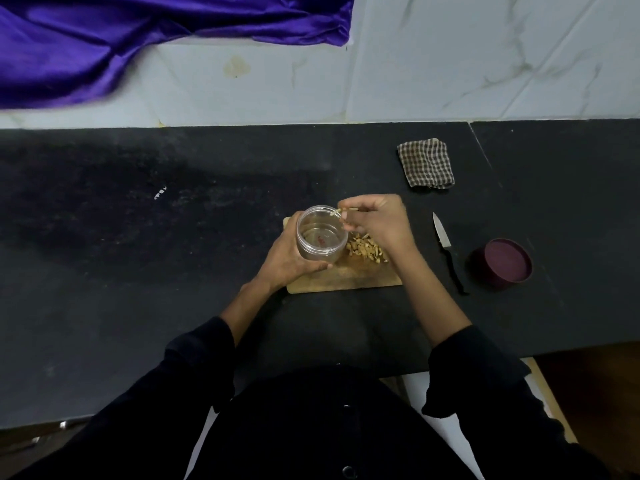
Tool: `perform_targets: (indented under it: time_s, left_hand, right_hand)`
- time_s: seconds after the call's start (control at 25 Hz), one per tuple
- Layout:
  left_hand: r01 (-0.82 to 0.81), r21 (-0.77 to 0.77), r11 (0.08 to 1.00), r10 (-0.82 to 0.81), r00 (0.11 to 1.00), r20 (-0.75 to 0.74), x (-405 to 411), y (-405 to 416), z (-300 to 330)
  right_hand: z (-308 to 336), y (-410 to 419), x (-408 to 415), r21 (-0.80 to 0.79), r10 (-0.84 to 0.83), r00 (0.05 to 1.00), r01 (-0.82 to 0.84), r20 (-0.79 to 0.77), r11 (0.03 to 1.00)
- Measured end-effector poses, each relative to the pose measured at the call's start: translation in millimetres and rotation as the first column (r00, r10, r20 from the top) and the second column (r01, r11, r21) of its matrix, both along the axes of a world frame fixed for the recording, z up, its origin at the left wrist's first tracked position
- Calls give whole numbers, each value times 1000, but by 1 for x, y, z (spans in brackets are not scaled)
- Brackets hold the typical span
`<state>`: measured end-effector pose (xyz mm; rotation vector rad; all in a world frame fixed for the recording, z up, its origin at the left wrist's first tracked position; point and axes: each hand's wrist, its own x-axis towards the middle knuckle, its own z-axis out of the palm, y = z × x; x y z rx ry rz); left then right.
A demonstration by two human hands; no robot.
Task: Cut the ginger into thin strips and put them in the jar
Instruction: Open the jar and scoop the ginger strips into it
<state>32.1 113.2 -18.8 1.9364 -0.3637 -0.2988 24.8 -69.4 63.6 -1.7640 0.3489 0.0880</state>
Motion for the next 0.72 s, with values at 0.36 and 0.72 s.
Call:
perform_targets:
  time_s: [0.36, 0.72]
  left_hand:
    - [1, 10, 1000, -1, 1000, -20, 1, 1, 0]
    - [5, 41, 999, -4, 1000, -28, 1, 0, -1]
  right_hand:
    - [1, 14, 12, -255, 50, 999, -46, 10, 966]
    - [-10, 12, 4, -287, 192, 981, -177, 23, 941]
